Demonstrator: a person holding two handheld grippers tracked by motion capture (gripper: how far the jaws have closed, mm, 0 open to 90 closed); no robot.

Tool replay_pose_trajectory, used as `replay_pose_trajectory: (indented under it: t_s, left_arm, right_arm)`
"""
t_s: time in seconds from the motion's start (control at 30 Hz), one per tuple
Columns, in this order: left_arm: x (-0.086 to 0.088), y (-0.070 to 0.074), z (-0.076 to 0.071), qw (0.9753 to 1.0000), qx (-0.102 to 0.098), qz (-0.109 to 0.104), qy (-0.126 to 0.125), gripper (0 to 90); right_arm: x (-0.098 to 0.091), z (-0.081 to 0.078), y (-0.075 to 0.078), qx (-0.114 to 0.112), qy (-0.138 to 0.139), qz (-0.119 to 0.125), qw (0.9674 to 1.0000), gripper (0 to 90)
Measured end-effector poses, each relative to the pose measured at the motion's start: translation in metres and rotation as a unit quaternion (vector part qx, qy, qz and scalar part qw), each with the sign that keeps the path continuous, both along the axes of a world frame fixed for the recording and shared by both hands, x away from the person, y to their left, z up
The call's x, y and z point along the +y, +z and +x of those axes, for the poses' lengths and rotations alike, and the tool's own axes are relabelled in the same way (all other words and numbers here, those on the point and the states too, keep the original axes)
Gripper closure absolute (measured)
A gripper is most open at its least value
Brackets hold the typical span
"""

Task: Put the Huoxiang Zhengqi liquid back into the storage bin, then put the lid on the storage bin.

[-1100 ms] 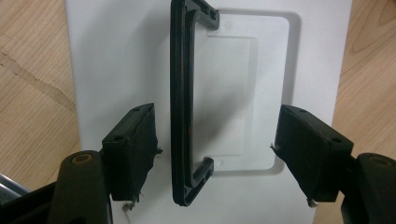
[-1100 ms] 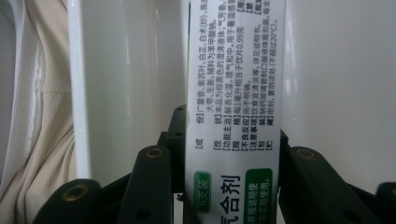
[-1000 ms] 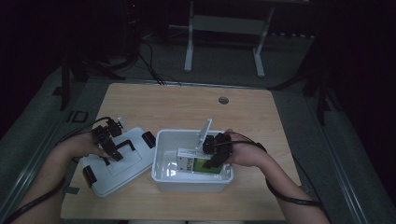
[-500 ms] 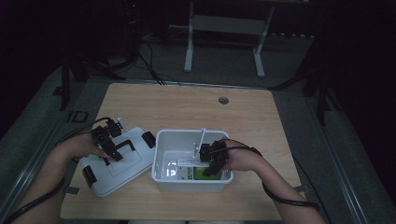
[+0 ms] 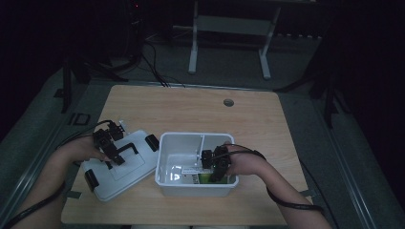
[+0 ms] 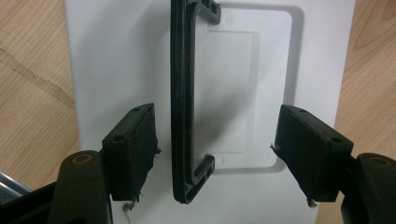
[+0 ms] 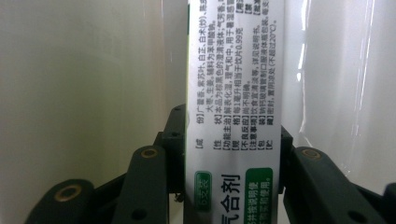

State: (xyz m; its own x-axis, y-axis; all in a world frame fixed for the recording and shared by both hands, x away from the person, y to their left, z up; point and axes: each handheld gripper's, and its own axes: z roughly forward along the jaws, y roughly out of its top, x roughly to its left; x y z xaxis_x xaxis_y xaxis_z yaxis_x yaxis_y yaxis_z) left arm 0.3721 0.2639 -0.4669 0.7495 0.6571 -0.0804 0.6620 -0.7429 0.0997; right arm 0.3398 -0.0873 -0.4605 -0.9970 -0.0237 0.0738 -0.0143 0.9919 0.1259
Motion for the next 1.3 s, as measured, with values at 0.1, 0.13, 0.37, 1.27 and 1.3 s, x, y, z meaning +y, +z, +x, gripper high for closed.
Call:
replay_pose_trajectory:
  t_s: [0.1, 0.13, 0.37, 1.27, 1.3]
  left_arm:
    - [0.000, 0.001, 0.000, 1.0000, -0.002, 0.000, -0.001, 29.6]
    - [0.000, 0.001, 0.000, 1.0000, -0.001, 0.000, -0.001, 29.6]
    - [-0.003, 0.001, 0.001, 1.0000, -0.001, 0.000, -0.005, 29.6]
    - [0.000, 0.000, -0.004, 0.9992, -0.031, -0.007, -0.023, 41.5]
    - [0.001, 0.000, -0.003, 0.9991, -0.034, -0.008, -0.025, 41.5]
  right_arm:
    - [-0.001, 0.000, 0.002, 0.000, -0.002, -0.001, 1.0000, 60.3]
    - [-0.002, 0.000, 0.005, 0.007, -0.003, 0.006, 1.0000, 60.3]
    - [-0.007, 0.000, 0.022, 0.009, -0.006, 0.026, 0.9996, 59.9]
    - [-0.166, 0.016, 0.065, -0.114, -0.249, 0.295, 0.9153, 14.0]
    - [-0.166, 0.016, 0.065, -0.114, -0.249, 0.295, 0.9153, 14.0]
